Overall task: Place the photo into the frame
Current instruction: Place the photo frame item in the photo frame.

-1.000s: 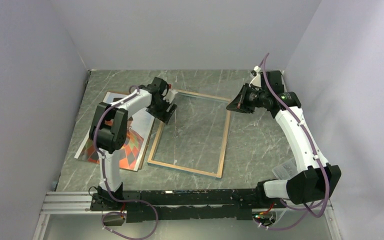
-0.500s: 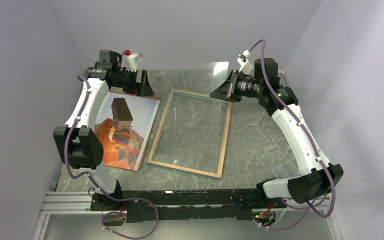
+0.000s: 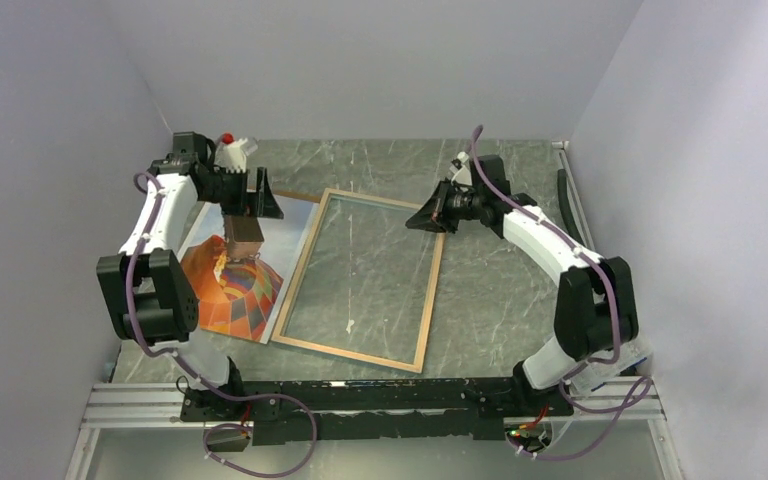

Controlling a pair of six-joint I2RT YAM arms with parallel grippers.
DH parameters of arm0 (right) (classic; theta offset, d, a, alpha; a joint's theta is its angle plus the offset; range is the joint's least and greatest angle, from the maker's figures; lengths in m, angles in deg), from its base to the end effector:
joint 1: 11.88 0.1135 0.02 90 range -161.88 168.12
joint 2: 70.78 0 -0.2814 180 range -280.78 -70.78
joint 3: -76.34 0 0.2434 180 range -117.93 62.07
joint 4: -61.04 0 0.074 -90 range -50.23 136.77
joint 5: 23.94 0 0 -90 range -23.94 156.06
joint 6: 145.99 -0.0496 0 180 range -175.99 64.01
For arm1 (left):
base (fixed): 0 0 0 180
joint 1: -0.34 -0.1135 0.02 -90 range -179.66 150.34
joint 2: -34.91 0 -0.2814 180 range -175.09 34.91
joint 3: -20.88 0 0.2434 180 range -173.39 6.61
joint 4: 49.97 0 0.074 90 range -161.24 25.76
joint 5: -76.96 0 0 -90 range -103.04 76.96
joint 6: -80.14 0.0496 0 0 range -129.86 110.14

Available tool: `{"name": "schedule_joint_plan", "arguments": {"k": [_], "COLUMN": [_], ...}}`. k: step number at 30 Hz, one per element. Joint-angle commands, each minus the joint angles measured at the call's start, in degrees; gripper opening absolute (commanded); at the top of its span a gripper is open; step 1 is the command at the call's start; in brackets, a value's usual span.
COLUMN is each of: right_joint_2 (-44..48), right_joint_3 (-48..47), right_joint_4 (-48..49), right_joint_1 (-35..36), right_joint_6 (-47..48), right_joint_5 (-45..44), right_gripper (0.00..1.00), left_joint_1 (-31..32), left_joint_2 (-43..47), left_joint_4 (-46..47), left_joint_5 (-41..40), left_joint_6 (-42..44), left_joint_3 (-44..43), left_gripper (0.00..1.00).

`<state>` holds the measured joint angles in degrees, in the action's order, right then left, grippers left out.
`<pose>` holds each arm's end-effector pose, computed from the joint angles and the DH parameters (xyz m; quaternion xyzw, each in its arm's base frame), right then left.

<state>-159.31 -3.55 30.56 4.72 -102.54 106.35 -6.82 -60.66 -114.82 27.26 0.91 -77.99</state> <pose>0.3168 0.1279 0.2877 0.0762 0.8572 0.4761 0.1807 0.3449 0.0110 0.3093 0.1133 0.9069 -0.2939 0.2799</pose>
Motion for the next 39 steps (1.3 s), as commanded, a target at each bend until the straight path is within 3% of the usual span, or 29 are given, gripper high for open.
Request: {"name": "schedule_joint_plan", "arguments": {"k": [1,6,12,13,24,31,39], "right_joint_2": [-1.25,-2.49,0.46,1.21,9.1,12.36,19.92], "right_joint_3": [0.62,2.34,8.28,9.59,19.4,26.32,28.74], "right_joint_4": [5.19,6.39,11.2,11.81,10.04,11.85,4.15], "right_joint_1": [-0.09,-1.44,-2.04,-1.87,1.62,3.58,5.77], "right_joint_6": [0.15,-0.34,-4.56,-5.14,-7.66,-11.99,-13.74], "right_joint_5": [-0.46,0.01,0.02,-0.03,-5.17,-7.87,-13.73], "right_gripper": [0.0,0.03,0.55,0.58,0.73,0.75,0.76], "left_joint_1": [1.2,3.12,3.88,3.9,4.51,4.99,6.03], "left_joint_2": [-1.32,-3.85,-6.09,-6.12,-5.77,-6.71,-6.35], "left_joint_4": [1.36,2.46,2.44,2.69,3.97,4.38,4.77], "left_joint_5": [0.0,-2.04,-2.08,-2.12,-2.94,-3.53,-4.18], "left_joint_6": [4.31,7.73,10.23,10.31,10.42,10.72,10.04], "left_joint_3": [4.03,8.52,11.91,12.35,14.49,15.76,15.79], "left_gripper": [0.95,0.87,0.76,0.74,0.64,0.58,0.55]}}
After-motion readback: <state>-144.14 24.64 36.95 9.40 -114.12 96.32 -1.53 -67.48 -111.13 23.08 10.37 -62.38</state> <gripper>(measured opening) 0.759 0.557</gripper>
